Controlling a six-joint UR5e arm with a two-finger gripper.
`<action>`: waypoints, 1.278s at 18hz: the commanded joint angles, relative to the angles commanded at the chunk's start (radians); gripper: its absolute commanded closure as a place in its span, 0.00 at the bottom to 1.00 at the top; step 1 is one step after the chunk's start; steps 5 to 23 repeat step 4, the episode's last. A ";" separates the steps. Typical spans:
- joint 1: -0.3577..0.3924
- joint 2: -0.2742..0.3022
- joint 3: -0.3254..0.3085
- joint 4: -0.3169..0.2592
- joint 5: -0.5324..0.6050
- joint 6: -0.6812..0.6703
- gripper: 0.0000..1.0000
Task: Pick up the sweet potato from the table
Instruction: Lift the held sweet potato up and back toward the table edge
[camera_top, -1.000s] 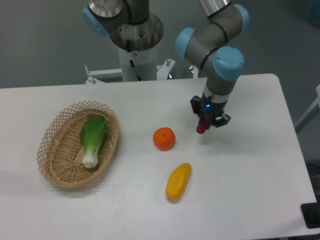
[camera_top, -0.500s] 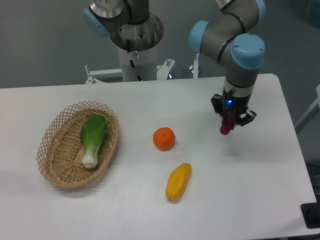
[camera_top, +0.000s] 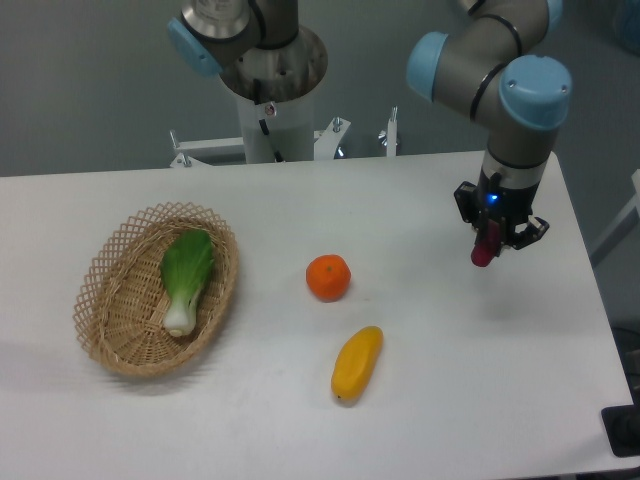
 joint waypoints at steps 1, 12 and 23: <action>0.002 0.000 0.002 0.000 -0.002 0.000 0.95; 0.003 -0.002 0.002 0.000 0.000 0.000 0.95; 0.003 -0.002 0.002 0.000 0.000 0.000 0.95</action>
